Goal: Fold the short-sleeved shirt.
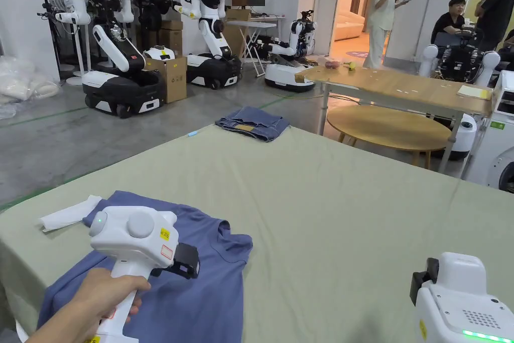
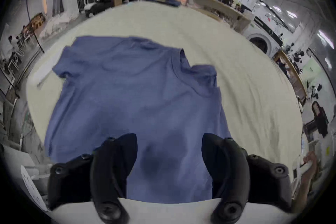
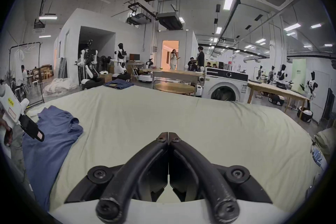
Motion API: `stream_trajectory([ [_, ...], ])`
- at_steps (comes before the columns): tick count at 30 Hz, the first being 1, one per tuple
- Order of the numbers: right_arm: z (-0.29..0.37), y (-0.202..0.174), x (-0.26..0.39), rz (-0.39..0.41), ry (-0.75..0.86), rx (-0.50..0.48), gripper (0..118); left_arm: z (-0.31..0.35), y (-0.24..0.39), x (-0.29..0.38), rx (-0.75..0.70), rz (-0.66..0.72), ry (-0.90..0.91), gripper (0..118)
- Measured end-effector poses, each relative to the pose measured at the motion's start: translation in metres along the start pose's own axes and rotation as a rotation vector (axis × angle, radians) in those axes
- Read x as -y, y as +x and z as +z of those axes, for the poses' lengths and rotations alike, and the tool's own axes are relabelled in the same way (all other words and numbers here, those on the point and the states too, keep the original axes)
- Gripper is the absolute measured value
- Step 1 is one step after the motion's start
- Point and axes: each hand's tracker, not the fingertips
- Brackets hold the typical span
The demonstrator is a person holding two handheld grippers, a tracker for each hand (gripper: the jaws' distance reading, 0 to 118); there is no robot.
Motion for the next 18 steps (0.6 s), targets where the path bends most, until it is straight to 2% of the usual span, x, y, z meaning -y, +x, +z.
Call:
stream_trajectory([
  [4,0.001,0.007,0.004,0.008,-0.022,0.017,0,-0.044,0.006,0.009,-0.094,-0.068,-0.126,74],
  [6,0.0,0.01,0.007,0.009,-0.037,0.024,0,-0.049,0.011,0.017,-0.103,-0.131,-0.07,75],
  [7,0.0,0.011,0.01,0.009,-0.043,0.025,0,-0.044,0.018,0.017,-0.127,-0.118,-0.044,73],
  [8,-0.001,0.011,0.012,0.006,-0.046,0.027,0,-0.041,0.023,0.022,-0.147,-0.149,-0.017,67],
  [11,-0.002,0.011,0.018,-0.001,-0.058,0.028,0,-0.041,0.039,0.037,-0.172,-0.263,0.046,37],
  [12,-0.003,0.011,0.02,-0.004,-0.062,0.027,0,-0.04,0.041,0.042,-0.173,-0.282,0.062,17],
  [13,-0.003,0.011,0.022,-0.004,-0.066,0.025,0,-0.039,0.044,0.045,-0.174,-0.305,0.081,2],
  [15,-0.003,0.01,0.023,-0.005,-0.072,0.023,0,-0.037,0.046,0.049,-0.214,-0.322,0.104,1],
  [18,-0.001,0.01,0.024,-0.013,-0.078,0.013,0,-0.027,0.035,0.049,-0.152,-0.264,0.127,0],
])
